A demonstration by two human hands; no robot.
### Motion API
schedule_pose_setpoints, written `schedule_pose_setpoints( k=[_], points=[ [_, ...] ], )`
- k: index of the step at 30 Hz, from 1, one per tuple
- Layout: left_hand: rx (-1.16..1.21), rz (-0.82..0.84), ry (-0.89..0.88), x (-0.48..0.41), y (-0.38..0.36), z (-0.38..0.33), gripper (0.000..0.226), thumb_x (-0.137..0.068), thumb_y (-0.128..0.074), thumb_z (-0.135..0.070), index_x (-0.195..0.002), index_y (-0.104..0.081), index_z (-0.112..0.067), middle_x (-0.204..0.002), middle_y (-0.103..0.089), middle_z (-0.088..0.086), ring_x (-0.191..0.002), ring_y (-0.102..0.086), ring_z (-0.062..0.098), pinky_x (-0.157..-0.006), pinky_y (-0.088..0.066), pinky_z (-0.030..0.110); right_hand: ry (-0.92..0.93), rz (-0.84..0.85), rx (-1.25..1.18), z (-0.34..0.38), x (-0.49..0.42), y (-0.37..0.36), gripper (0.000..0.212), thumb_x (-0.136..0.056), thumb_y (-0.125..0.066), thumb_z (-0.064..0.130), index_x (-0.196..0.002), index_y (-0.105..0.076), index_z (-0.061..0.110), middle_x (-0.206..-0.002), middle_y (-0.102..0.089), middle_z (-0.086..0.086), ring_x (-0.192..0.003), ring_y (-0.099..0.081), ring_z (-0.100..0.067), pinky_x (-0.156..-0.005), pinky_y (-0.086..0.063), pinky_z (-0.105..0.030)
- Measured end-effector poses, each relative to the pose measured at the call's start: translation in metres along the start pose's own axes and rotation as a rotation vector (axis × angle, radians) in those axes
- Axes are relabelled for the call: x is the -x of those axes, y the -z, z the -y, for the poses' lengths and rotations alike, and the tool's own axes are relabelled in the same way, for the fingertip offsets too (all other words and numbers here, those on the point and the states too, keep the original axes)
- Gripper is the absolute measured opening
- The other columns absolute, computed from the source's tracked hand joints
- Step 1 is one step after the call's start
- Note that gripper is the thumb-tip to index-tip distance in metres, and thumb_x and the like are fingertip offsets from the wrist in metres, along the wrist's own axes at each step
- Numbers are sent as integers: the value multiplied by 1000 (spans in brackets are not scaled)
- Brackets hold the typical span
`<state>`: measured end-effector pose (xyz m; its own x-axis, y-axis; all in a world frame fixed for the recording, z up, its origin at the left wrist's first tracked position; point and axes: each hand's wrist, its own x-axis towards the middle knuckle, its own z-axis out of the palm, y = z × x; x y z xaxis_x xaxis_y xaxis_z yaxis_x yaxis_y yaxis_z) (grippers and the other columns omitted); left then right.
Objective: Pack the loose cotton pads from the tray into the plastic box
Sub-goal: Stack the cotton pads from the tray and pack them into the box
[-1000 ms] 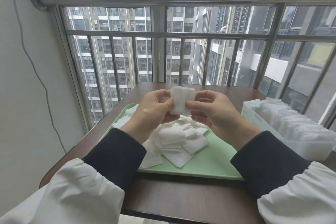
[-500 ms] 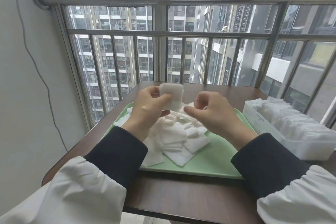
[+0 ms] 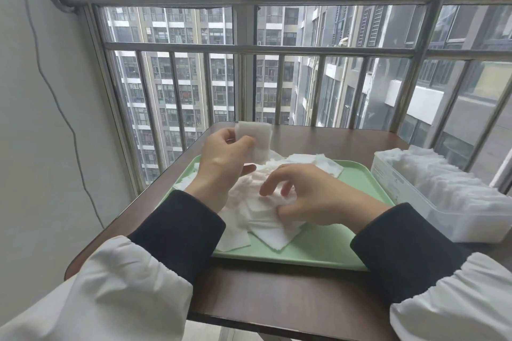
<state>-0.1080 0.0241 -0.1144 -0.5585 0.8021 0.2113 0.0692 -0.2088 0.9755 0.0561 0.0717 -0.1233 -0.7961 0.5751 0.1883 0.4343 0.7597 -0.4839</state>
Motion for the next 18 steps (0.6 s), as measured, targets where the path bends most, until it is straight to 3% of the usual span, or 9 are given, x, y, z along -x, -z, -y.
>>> schedule_pose_setpoints(
  k=[3, 7, 10, 13, 16, 18],
  points=[
    [12, 1, -3, 0, 1, 0, 9, -95, -59, -11, -97, -65, -17, -97, -69, 3, -89, -70, 20, -64, -60, 26, -10, -63, -80, -2, -3, 2, 16, -82, -69, 17, -85, -74, 32, -85, -71, 20, -79, -66, -5, -73, -54, -21],
    [16, -13, 0, -1, 1, 0, 8, -94, -60, -11, -95, -65, -17, -98, -69, 4, -91, -70, 22, -69, -62, 32, -38, -165, -193, -3, -5, 7, 12, -88, -70, 16, -82, -72, 25, -82, -71, 14, -70, -66, -2, -63, -50, -12],
    [8, -41, 5, -2, 2, 1, 9, -93, -61, -10, -98, -66, -16, -102, -70, 6, -96, -70, 24, -73, -62, 35, -149, -231, -640, -2, -6, 13, 10, -93, -64, 6, -88, -69, 12, -75, -70, 2, -64, -65, -8, -62, -52, -20],
    [4, 4, 20, 0, 3, 1, 12, -93, -65, -9, -103, -66, -14, -106, -72, 5, -97, -72, 22, -71, -61, 29, -219, -249, -1026, -2, -5, 20, 13, -92, -59, -2, -93, -66, 8, -72, -68, -3, -59, -63, -15, -55, -51, -26],
    [31, 94, 31, 5, 0, 1, 17, -90, -70, -6, -105, -64, -11, -103, -72, 6, -93, -72, 21, -71, -63, 28, -200, -226, -1177, -2, -4, 22, 29, -85, -64, -8, -112, -63, 3, -82, -68, -7, -62, -63, -18, -54, -52, -27],
    [57, 143, 42, 8, -2, -1, 24, -88, -72, -1, -109, -63, -6, -105, -72, 10, -94, -73, 24, -72, -64, 30, -176, -211, -1207, -1, -4, 21, 36, -79, -71, -7, -113, -61, 4, -86, -70, -9, -65, -66, -21, -56, -55, -27]
  ],
)
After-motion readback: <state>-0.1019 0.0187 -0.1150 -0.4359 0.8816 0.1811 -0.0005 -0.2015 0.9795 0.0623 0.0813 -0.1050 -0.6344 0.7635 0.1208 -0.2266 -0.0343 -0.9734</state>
